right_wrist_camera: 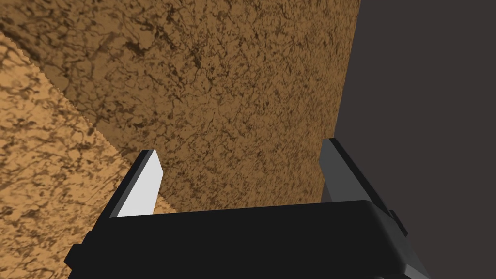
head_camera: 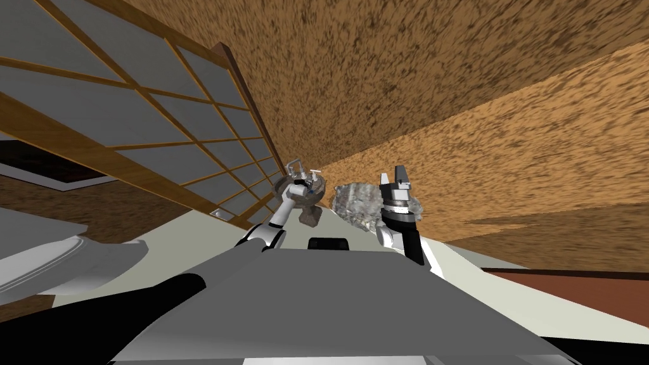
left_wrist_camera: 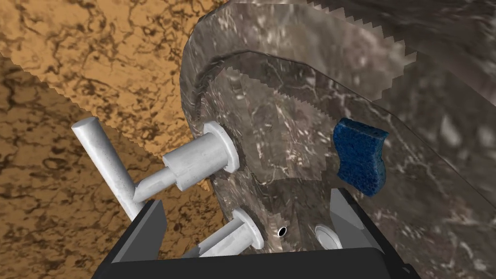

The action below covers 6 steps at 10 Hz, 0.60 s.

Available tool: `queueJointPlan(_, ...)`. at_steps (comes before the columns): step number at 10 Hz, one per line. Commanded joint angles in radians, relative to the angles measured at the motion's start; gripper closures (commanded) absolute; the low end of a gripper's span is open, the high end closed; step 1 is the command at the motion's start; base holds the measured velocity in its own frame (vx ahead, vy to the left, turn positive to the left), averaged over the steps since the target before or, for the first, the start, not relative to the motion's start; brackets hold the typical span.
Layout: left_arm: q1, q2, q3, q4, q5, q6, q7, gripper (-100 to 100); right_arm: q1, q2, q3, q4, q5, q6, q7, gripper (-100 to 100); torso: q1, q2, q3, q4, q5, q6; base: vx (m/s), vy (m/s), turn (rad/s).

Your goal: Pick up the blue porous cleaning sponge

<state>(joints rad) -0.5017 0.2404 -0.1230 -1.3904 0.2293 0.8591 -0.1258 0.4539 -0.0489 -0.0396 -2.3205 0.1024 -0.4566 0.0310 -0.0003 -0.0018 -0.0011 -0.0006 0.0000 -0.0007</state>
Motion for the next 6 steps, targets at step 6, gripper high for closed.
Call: queueJointPlan(6,-0.088,0.018,-0.007,0.134,0.034,0.186,0.000,-100,0.000,0.000,0.000,0.000,0.000,0.000,0.000,0,0.000,0.000,0.000,0.000,0.000,0.000,0.049,-0.011,-0.008)
